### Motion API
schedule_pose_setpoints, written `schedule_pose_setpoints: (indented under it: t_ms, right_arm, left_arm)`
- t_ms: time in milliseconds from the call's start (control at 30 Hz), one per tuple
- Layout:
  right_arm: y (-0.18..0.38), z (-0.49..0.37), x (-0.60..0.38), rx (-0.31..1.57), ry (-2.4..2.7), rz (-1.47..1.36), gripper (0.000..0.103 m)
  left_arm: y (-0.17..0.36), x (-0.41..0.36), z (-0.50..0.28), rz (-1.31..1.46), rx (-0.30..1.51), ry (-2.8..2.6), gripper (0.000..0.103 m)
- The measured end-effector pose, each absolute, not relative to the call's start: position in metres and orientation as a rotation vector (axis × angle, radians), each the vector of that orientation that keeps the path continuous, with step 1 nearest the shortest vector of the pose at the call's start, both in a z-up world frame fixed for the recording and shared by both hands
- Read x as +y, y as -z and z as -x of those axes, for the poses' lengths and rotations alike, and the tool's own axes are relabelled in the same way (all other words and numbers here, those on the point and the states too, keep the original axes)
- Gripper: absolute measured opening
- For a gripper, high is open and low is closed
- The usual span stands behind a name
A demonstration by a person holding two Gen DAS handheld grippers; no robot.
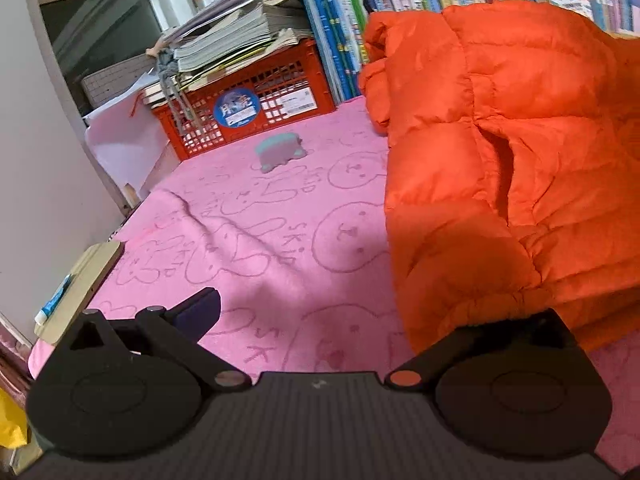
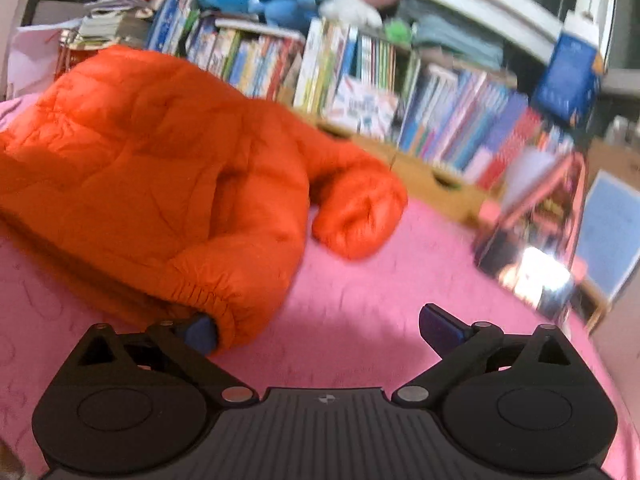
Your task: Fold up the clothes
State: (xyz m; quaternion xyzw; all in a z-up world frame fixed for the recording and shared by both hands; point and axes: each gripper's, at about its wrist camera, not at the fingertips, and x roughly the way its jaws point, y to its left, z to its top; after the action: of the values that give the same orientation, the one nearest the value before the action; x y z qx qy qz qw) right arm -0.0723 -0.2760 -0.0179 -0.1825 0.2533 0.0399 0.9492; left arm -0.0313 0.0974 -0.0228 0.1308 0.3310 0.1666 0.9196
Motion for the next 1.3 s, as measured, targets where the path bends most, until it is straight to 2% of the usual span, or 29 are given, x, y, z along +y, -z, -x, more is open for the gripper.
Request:
schedule_pose_setpoints:
  t_ms: [200,367,533,567,600,667,700,867,1100,1300]
  right_arm:
    - [0.011,0.100,-0.271,0.527,-0.161,0.395,0.099]
    - [-0.029,0.116,-0.287,0.412,-0.456,0.091,0.101]
    - [-0.031,0.089,-0.263,0.397,-0.472,-0.060,0.100]
    - [-0.025,0.080,-0.248,0.419,-0.453,-0.044,0.094]
    - [-0.019,0.070,-0.234,0.441,-0.435,-0.027,0.080]
    - [-0.006,0.053,-0.204,0.484,-0.424,0.004,0.060]
    - [0.000,0.047,-0.191,0.503,-0.423,0.016,0.054]
    - [0.019,0.047,-0.151,0.496,-0.414,0.110,0.054]
    - [0.034,0.049,-0.133,0.478,-0.358,0.231,0.054]
    - [0.040,0.050,-0.119,0.489,-0.332,0.328,0.055]
  left_arm:
    - [0.010,0.092,0.044,-0.312,0.687,-0.243,0.103]
    - [-0.002,0.088,0.056,-0.290,0.686,-0.118,0.103]
    - [-0.008,0.084,0.065,-0.190,0.687,-0.020,0.103]
    - [-0.010,0.083,0.067,-0.158,0.685,0.003,0.103]
    - [-0.017,0.085,0.070,-0.105,0.669,0.050,0.103]
    - [-0.034,0.088,0.077,0.002,0.606,0.151,0.103]
    - [-0.043,0.085,0.077,0.034,0.566,0.181,0.103]
    - [-0.053,0.042,0.056,-0.009,0.447,0.188,0.103]
    - [0.019,-0.017,0.002,-0.193,0.569,0.040,0.103]
    - [0.036,-0.010,-0.004,-0.164,0.609,0.013,0.103]
